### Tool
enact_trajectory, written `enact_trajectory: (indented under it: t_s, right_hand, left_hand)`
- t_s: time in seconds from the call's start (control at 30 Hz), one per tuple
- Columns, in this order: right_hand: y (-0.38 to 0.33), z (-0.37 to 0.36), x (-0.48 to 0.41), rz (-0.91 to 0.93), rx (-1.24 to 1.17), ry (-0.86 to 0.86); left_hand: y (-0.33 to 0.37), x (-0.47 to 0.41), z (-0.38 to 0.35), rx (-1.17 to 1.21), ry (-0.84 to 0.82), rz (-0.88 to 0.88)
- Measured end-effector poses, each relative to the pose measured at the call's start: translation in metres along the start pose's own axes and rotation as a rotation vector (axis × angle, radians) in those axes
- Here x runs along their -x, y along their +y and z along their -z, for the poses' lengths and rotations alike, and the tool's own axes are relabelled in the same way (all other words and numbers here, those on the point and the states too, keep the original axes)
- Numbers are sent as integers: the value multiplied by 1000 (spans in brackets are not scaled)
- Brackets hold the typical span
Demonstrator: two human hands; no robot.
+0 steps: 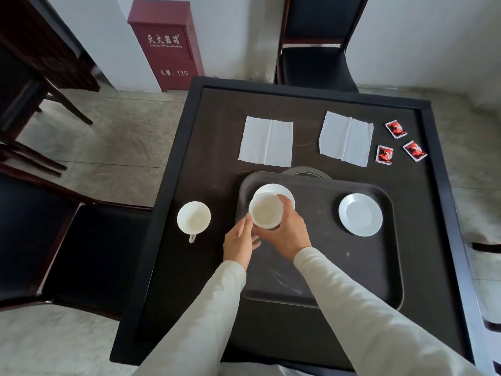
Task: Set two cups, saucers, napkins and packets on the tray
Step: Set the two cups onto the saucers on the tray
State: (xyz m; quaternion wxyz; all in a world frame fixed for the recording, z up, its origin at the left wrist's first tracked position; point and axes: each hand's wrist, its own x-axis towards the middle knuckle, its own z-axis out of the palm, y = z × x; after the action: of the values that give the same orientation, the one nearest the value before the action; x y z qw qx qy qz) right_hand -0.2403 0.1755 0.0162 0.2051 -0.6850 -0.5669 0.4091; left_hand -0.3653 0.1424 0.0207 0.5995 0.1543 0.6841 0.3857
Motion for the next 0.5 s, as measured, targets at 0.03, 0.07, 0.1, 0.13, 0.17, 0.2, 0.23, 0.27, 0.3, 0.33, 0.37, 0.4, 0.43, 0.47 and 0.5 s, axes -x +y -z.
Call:
enact_trajectory:
  t_s: [0.03,0.07,0.1,0.13,0.17,0.2,0.23,0.27,0.3,0.33,0.37,0.4,0.43,0.47,0.5]
  right_hand:
    - [1,1,-3,-2,-3,-2]
    - [2,1,-6,-2,-1,-5]
    - [3,2,-10,-1,3,-11]
    - [5,2,-13,1,10,-18]
    - [6,2,-17,4,20,-23]
    - [7,3,-20,5,29,-26]
    - [8,3,-22,3,35,-28]
    - [9,4,-25,-3,35,-30]
    - [10,5,-28,-10,34,-31]
    - [11,6,-30,-13,35,-34]
    - [12,7,-33,-14,38,-37]
    - [13,8,-35,-11,42,-39]
    - [14,9,-37,-9,44,-40]
    - [15,11,-40,-10,45,-40]
    - [16,12,-42,-12,45,-40]
  left_hand:
    - [1,-3,-3,-3,3,1]
    - [2,-4,-5,-4,4,2]
    - [3,-7,-7,-4,4,5]
    - [4,-9,-10,-4,7,10]
    - [5,-12,-12,-7,13,18]
    - [5,-14,-14,-9,20,27]
    - [6,-16,-16,-9,21,35]
    - [6,-19,-18,-8,19,45]
    - [6,-22,-19,-6,14,53]
    - [7,-24,-22,2,7,56]
    - [7,-27,-24,11,1,59]
    - [6,-28,-26,17,-3,62]
    - [6,-31,-28,18,-7,65]
    - [5,-32,-31,15,-11,65]
    - [5,-34,-33,11,-15,63]
